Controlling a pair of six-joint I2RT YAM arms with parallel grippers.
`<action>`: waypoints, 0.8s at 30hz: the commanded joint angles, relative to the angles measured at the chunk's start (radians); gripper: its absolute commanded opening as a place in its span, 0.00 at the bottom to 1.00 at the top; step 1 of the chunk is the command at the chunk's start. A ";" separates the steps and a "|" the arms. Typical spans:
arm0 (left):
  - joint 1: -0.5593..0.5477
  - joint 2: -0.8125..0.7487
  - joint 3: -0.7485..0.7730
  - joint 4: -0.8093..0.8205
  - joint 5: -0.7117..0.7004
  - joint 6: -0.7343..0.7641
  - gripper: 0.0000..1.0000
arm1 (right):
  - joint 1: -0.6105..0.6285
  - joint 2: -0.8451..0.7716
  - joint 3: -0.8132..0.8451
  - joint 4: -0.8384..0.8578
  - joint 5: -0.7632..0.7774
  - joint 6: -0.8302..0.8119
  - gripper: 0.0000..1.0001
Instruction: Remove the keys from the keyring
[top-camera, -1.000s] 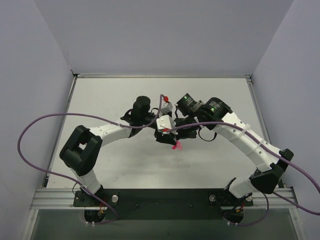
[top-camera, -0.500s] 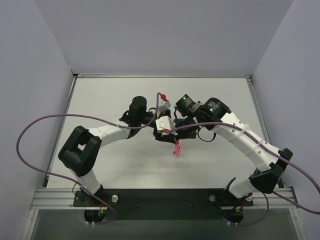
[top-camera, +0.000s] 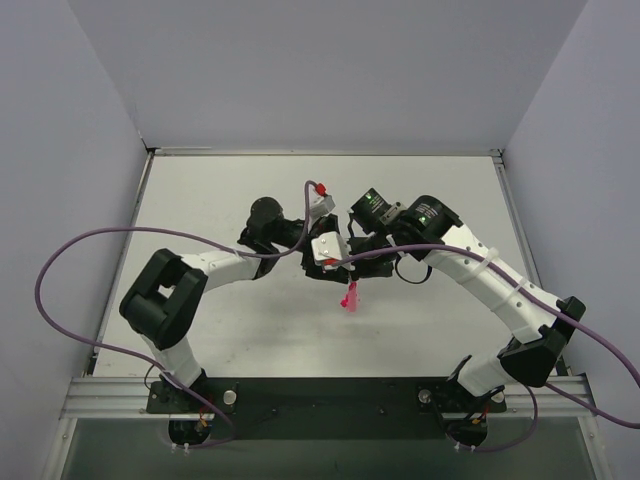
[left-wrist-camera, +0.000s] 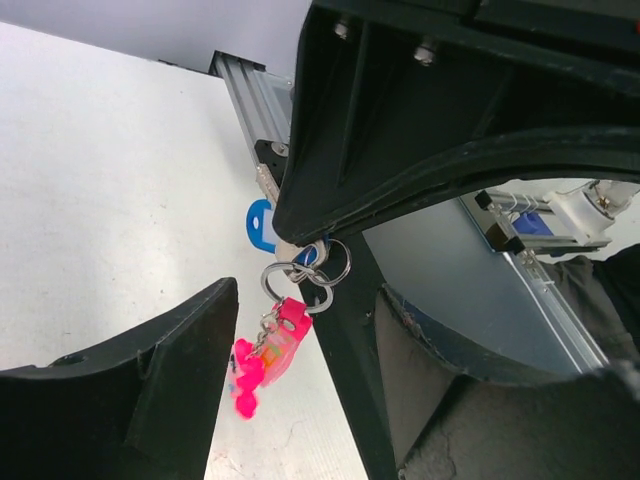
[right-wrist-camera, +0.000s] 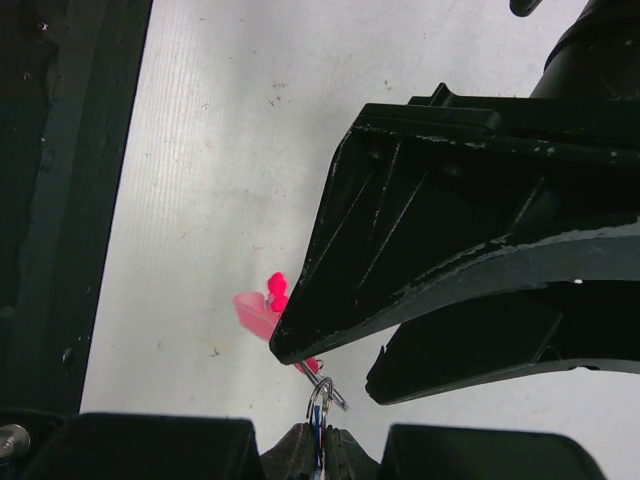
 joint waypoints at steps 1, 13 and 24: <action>0.024 0.032 0.006 0.201 0.017 -0.133 0.66 | 0.010 -0.010 0.001 -0.035 0.031 0.002 0.00; 0.013 -0.055 0.108 -0.594 -0.197 0.469 0.69 | 0.016 -0.007 0.016 -0.038 -0.010 0.006 0.00; -0.011 -0.063 0.095 -0.522 -0.138 0.425 0.68 | 0.031 0.010 0.021 -0.041 0.014 0.008 0.00</action>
